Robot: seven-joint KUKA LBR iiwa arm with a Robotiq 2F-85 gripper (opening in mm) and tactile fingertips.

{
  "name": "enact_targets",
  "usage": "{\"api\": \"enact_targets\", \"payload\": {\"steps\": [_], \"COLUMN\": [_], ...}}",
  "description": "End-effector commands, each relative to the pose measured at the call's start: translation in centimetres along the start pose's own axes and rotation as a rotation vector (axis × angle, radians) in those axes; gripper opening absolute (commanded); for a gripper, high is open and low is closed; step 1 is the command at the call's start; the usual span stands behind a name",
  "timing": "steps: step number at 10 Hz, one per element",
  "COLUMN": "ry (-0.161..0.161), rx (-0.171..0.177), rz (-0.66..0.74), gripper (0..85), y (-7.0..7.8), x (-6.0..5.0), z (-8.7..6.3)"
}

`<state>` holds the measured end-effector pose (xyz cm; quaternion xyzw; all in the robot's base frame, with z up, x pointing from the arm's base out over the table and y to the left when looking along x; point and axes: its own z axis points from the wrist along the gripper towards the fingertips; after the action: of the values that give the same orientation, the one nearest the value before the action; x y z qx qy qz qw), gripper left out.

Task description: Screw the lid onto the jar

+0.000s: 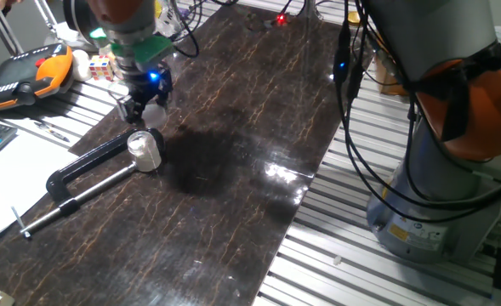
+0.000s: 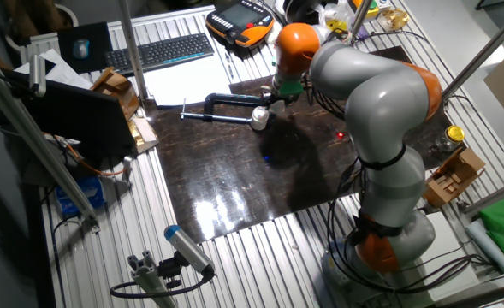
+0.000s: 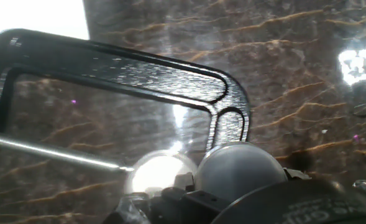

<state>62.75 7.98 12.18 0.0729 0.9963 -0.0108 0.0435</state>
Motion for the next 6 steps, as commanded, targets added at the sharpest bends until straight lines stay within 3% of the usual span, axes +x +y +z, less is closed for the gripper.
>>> {"api": "enact_targets", "payload": {"steps": [1,6], "ry": [0.001,-0.013], "rx": [-0.005,0.008], "rz": [0.000,0.026], "gripper": [68.0,67.7], "y": [0.4,2.8], "x": [-0.1,0.3], "z": [0.0,0.8]}}
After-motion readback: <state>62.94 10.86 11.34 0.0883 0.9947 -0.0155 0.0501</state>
